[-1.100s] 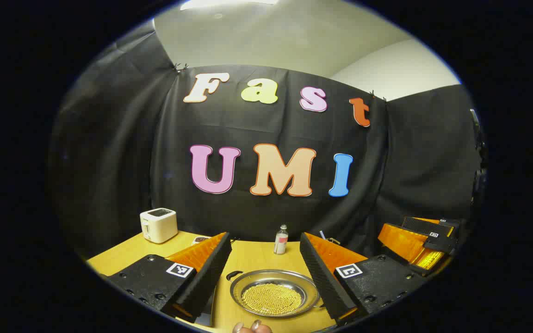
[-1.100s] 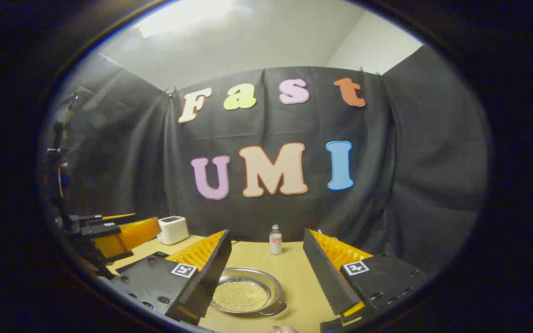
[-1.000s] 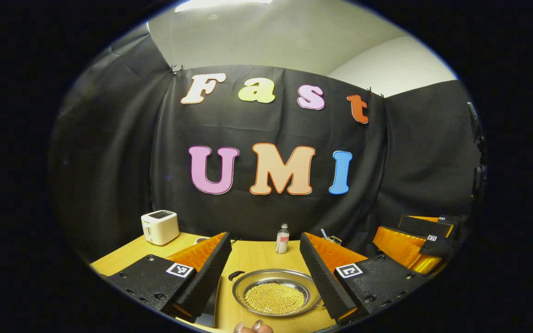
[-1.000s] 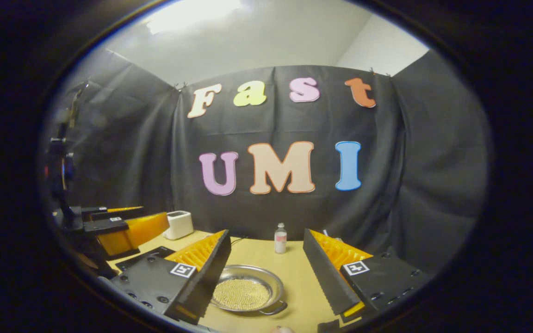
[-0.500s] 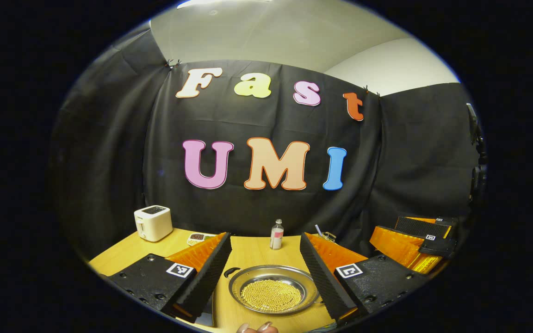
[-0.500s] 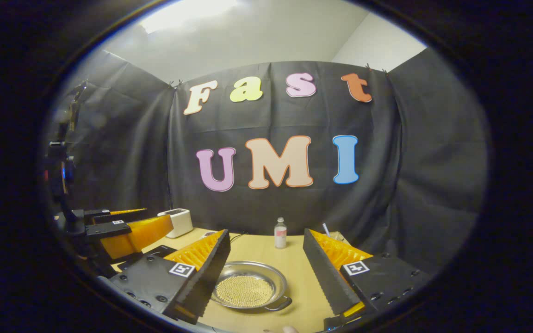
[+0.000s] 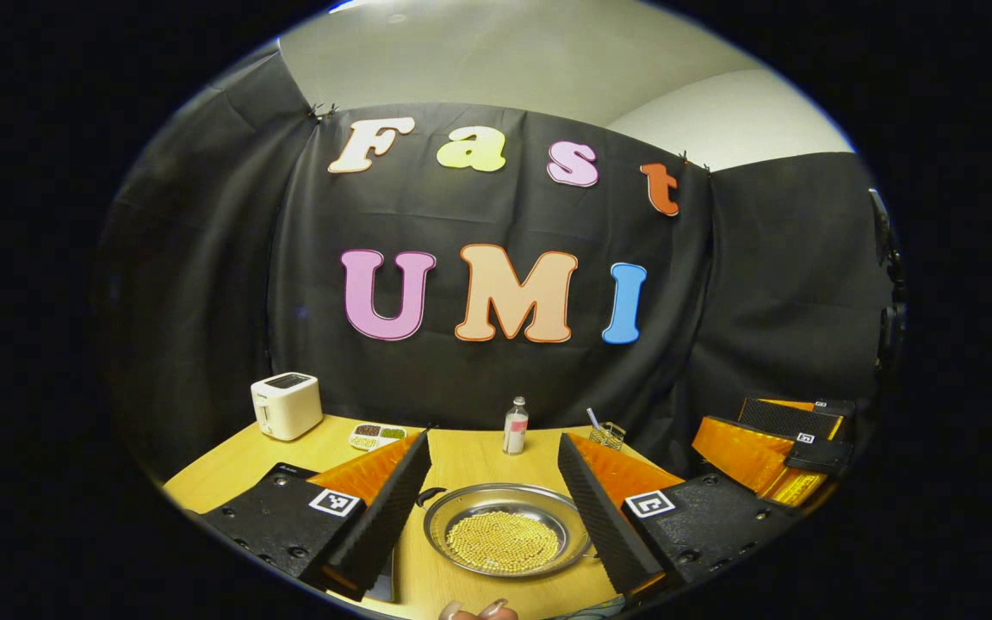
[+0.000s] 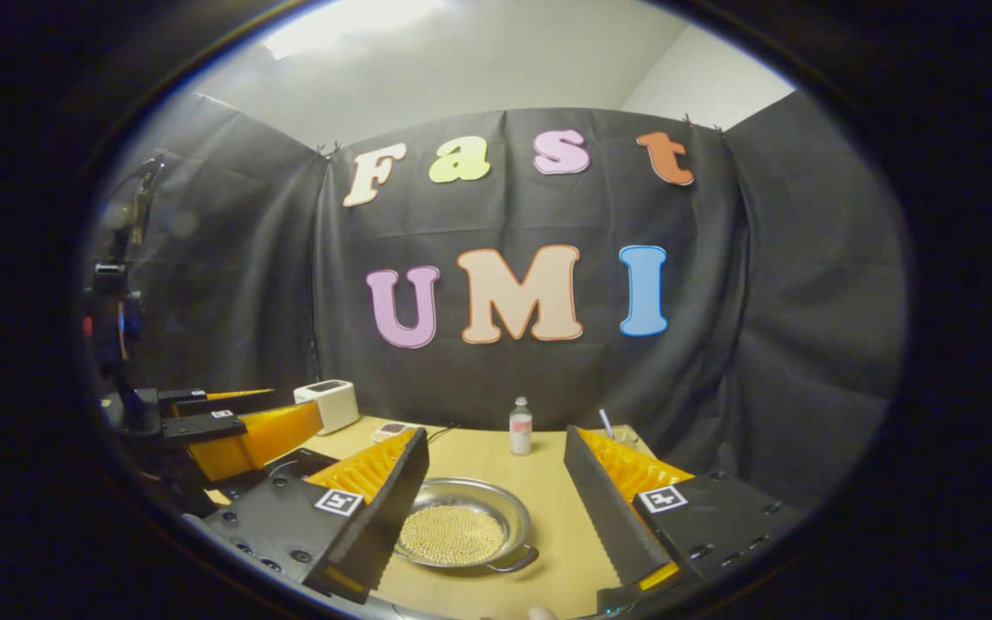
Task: First push the handle of the pot to place it horizontally, then grasp the pot with both hands and set it on the induction cooktop.
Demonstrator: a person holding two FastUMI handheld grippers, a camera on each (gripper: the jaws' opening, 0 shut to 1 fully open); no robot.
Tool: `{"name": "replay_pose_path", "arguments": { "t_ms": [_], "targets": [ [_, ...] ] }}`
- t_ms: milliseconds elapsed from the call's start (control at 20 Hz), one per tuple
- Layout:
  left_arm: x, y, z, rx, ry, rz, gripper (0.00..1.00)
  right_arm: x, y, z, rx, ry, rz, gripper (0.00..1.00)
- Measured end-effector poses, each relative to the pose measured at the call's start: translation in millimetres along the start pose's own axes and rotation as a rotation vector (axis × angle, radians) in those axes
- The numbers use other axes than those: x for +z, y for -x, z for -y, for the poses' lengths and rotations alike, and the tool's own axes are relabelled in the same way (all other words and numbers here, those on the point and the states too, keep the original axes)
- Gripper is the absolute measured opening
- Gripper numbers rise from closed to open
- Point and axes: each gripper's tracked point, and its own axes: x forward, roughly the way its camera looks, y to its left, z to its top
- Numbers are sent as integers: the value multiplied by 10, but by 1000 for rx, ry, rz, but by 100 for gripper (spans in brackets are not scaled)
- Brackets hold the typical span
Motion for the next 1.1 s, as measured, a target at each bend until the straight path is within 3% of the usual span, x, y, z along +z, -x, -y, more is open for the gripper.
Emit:
{"name": "replay_pose_path", "arguments": {
  "t_ms": [150,400,750,800,850,900,950,1100],
  "targets": [
    [-41,-15,21,-8,-6,-10,93,-16,5,19,-9,-1,-6,96],
    [-91,-54,-58,0,-12,-21,96,-154,-19,66,-38,8,-36,96],
    [-150,-87,-192,15,-19,-38,96,-305,62,64,-57,30,-89,27],
    [-140,-88,-211,12,-22,-36,93,-388,-37,15,-50,34,-104,27],
    [-143,-91,-216,5,-25,-33,96,-429,-59,-30,-40,40,-117,27],
    [-147,-98,-220,-4,-31,-35,96,-397,8,57,-108,76,-116,27],
    [-152,-97,-230,-12,-36,-36,96,-394,-149,149,-108,73,-101,2],
    [-174,-117,-270,-40,-40,-38,96,-491,-10,21,-126,69,-118,8]
  ]
}}
